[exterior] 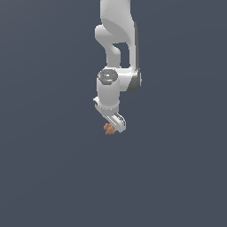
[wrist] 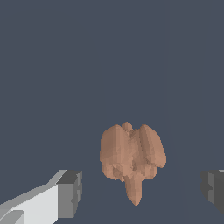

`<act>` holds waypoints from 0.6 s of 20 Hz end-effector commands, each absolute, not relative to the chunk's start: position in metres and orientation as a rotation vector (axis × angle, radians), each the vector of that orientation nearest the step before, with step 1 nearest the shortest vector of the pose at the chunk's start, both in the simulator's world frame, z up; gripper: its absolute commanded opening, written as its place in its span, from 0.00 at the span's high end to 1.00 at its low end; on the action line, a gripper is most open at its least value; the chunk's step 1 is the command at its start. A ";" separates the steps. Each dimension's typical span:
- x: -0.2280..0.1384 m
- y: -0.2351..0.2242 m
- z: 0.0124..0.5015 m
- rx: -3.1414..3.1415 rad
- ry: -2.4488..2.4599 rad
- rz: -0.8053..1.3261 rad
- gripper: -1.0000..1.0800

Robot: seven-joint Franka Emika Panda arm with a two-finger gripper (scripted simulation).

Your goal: Pick up the object and move it to a goal position.

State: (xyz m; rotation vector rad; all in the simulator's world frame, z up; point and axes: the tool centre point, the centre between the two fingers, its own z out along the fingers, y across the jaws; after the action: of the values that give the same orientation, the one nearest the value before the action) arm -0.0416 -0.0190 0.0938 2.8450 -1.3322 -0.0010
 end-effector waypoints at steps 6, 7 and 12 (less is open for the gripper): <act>-0.042 -0.019 0.082 2.844 -1.334 -0.001 0.04; -0.042 -0.019 0.078 2.844 -1.334 -0.001 0.04; -0.043 -0.019 0.054 2.842 -1.339 0.000 0.04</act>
State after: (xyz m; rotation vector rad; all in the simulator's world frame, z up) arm -0.0427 -0.0193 0.0604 2.8423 -1.3375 -0.0007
